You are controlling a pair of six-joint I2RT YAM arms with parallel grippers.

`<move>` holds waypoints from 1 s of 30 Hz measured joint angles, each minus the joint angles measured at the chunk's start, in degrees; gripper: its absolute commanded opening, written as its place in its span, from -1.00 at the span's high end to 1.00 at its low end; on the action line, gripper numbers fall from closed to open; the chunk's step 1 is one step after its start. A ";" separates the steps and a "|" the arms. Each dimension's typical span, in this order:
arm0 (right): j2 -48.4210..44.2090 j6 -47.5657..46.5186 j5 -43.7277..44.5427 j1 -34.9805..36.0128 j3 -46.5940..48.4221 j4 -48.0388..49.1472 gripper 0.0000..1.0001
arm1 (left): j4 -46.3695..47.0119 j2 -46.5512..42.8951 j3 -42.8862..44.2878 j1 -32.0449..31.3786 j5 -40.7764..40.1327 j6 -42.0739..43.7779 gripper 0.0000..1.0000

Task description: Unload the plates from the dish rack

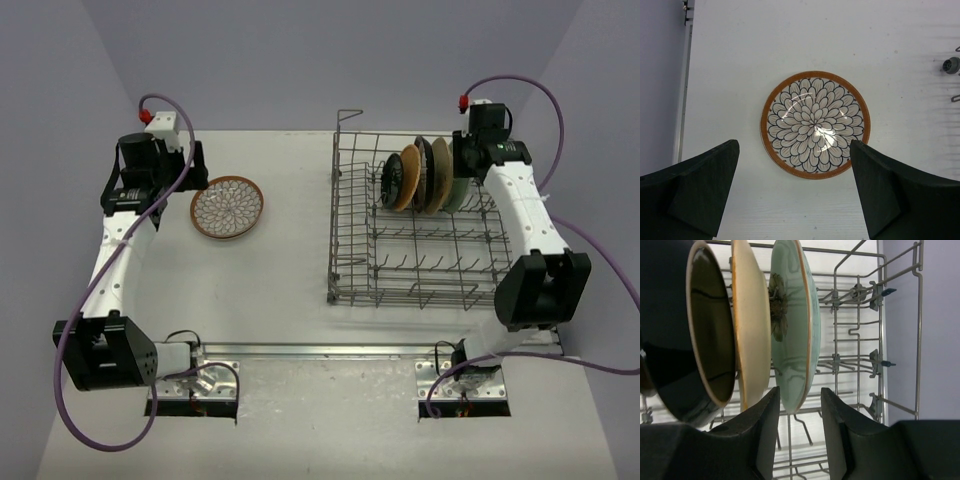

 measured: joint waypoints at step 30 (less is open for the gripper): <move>10.87 -1.83 -4.57 -4.79 0.46 6.97 1.00 | -2.67 -1.33 0.94 -1.30 0.24 -0.70 -0.98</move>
